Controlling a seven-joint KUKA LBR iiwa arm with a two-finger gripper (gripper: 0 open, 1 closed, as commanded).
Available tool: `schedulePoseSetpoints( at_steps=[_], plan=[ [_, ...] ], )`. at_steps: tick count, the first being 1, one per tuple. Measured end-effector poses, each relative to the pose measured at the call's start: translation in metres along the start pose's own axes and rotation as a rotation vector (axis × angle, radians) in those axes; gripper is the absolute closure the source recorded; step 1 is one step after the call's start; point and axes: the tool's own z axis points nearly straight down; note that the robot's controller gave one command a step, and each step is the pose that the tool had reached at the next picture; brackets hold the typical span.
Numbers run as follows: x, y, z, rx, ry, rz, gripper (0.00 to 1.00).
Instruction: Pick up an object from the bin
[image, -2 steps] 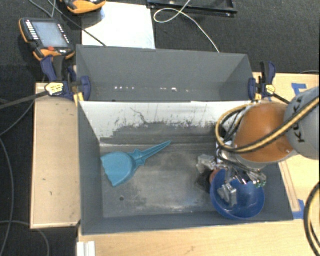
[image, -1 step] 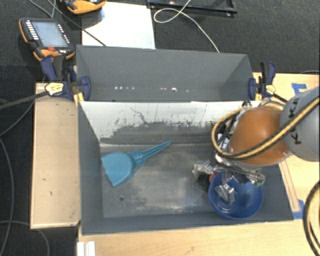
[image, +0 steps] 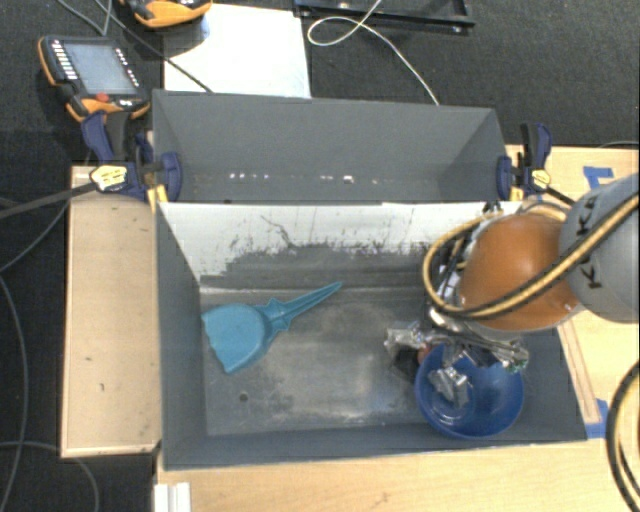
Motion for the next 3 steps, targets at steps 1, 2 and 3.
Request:
schedulePoseSetpoints(
  at_steps=[1, 2, 3],
  plan=[
    [-0.0001, 0.0002, 0.0003, 0.000, 0.000, -0.003, 1.00],
    [0.0000, 0.0003, 0.0003, 0.000, 0.000, -0.005, 1.00],
    [0.0000, 0.0003, 0.0004, 0.000, 0.000, -0.007, 1.00]
  ],
)
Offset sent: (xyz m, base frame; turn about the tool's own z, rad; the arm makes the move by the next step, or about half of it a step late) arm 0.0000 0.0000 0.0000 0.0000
